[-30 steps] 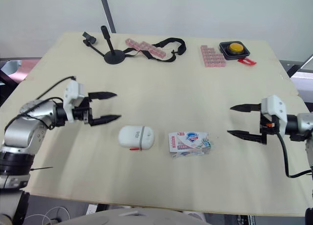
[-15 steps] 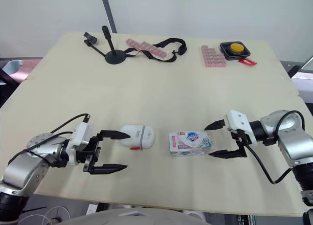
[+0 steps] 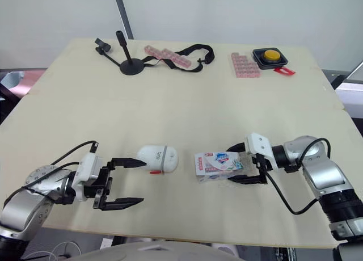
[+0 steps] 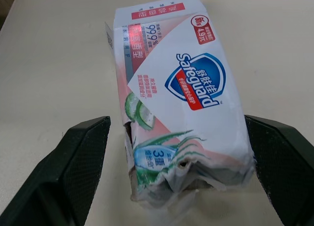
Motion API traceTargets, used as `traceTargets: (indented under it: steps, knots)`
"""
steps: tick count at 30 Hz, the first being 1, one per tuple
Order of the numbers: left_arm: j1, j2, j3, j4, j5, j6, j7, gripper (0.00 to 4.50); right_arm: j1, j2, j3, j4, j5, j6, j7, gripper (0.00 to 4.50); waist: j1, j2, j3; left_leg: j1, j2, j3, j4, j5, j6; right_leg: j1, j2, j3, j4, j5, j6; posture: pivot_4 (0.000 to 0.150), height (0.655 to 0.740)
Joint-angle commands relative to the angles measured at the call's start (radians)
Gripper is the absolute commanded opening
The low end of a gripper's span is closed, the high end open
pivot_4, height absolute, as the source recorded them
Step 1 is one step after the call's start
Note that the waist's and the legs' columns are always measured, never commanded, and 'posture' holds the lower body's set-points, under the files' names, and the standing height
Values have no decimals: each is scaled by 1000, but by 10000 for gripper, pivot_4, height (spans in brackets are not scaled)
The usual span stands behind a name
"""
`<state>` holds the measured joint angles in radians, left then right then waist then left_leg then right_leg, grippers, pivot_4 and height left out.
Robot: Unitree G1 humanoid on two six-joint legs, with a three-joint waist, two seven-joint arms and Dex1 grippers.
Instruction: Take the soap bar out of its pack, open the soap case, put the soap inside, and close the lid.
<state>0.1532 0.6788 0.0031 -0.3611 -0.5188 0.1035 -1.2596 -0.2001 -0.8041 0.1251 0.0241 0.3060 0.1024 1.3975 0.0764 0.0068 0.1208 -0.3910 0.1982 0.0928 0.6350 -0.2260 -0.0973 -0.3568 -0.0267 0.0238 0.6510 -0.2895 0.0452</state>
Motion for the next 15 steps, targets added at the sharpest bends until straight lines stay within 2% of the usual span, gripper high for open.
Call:
traceTargets:
  steps: [1, 11, 15]
  knots:
    - [19, 3, 16, -40, -15, -24, 4, 44740, -14, -5, -4, 0, 1, -7, 10, 45000, -1, 0, 0, 0, 0, 0, 0, 0, 0, 0, 0, 0, 0, 0, 0, 1500, 7385]
    - [41, 5, 32, -10, -12, -69, -3, 44740, -25, -9, -7, 47, -5, -30, 26, 45000, -1, 0, 0, 1, 0, 0, 0, 0, 0, 0, 0, 0, 1, 0, 0, 1500, 7385]
    - [43, 3, 31, -4, -8, -76, 0, 45000, -24, -9, -9, 55, -8, -40, 27, 33628, -2, 0, 0, 1, 0, 0, 0, 0, 0, 0, 0, 0, 1, 0, 0, 1500, 7385]
